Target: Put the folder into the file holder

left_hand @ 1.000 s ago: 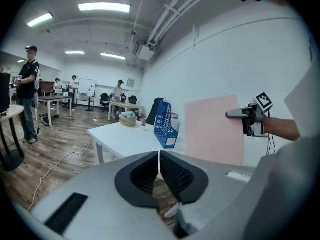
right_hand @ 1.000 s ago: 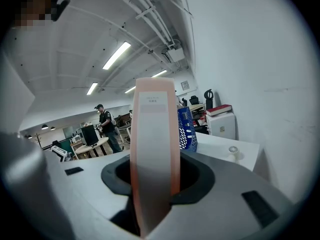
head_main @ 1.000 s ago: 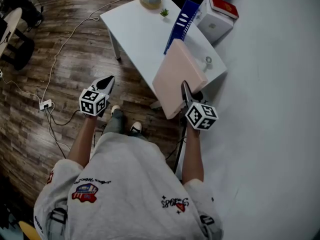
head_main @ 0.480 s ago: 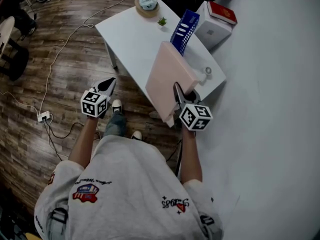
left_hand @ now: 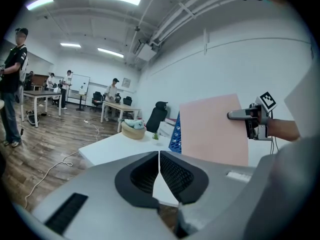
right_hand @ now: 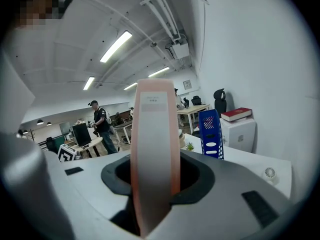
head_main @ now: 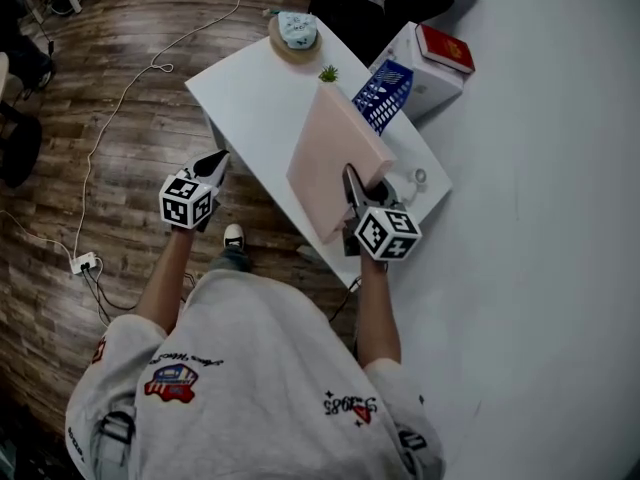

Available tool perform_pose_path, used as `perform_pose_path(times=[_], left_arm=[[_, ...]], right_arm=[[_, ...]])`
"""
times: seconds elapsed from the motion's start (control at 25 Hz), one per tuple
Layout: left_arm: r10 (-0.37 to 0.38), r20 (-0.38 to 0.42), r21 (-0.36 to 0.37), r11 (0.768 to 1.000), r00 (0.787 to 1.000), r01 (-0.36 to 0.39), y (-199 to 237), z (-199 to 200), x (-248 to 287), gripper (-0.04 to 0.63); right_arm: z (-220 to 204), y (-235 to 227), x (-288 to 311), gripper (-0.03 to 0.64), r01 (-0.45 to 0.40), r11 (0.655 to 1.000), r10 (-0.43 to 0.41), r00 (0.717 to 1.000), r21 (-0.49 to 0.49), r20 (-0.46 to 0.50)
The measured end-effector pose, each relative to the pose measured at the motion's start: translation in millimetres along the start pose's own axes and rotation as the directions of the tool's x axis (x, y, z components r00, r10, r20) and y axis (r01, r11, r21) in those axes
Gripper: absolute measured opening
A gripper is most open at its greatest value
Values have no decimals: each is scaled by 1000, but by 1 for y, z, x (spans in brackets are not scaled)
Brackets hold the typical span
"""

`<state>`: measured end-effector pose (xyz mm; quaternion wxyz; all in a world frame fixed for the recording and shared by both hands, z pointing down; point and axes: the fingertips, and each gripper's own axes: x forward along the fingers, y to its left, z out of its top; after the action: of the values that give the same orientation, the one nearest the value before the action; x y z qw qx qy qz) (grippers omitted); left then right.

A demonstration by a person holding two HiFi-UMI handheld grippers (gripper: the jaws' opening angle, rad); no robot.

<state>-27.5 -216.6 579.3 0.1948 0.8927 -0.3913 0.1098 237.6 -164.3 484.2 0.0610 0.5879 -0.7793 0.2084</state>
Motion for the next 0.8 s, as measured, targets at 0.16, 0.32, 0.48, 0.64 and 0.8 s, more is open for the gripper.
perform_pose_path(times=[0.16,0.32,0.48,0.64,0.8], left_arm=[[-22,-3,-2,1000,1000,22,37,13,15,11],[-41,-11,-3,999,999,41,64,19,29,12],[-46,-16,-1,999,999,46,87,29,42,11],[-39,-5,2,999,999,39,107,42,54,11],[-39,-1,10,999,999,39,118,49,68,11]], right_arm=[[15,12,36,156,21,1000,-21,1000,0,9],[20,21,68,156,35,999,-35,999,11,14],[22,25,97,156,34,999,-34,999,15,1],[31,21,119,155,36,999,-36,999,3,8],[40,15,132,155,34,999,-34,999,4,29]])
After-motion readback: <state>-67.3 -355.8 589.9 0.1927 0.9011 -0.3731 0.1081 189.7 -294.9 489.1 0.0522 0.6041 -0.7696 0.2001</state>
